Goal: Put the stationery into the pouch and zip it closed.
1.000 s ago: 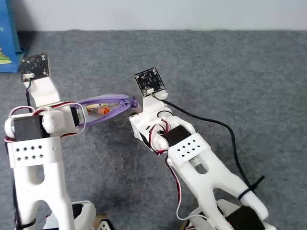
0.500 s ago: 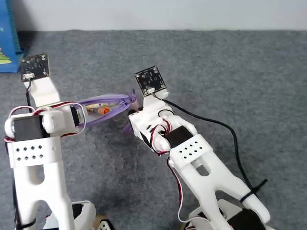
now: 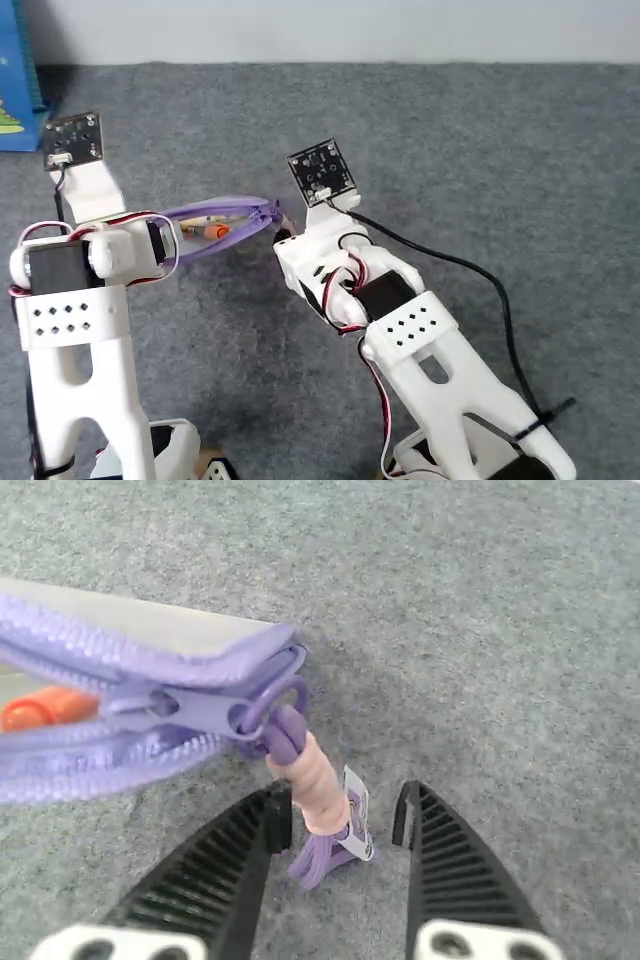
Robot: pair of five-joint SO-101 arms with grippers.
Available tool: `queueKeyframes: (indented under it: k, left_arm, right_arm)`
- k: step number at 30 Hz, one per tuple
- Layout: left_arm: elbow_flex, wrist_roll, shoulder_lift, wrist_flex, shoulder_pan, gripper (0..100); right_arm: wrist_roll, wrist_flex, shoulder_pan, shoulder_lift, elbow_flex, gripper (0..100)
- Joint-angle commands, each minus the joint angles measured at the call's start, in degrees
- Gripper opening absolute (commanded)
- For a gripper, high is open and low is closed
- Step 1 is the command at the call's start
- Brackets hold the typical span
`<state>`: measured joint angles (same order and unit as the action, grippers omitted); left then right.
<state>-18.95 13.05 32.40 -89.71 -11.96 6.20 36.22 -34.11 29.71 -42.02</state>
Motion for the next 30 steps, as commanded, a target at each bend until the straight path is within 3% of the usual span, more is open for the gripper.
queueKeyframes:
  k: [1,25,30]
  left_arm:
    - [0.31,-0.62,0.62,1.41,-0.26,1]
    - [0.31,-0.7,0.62,1.41,-0.26,1]
    - [0.31,-0.7,0.62,1.41,-0.26,1]
  right_arm:
    - [0.44,-0.57,-0.4,2.33,0.7,16.2]
    - [-0.09,-7.52,-2.15,-5.76,1.14,16.0]
    - [-0.09,-7.25,-2.07,-5.23,1.05,3.5]
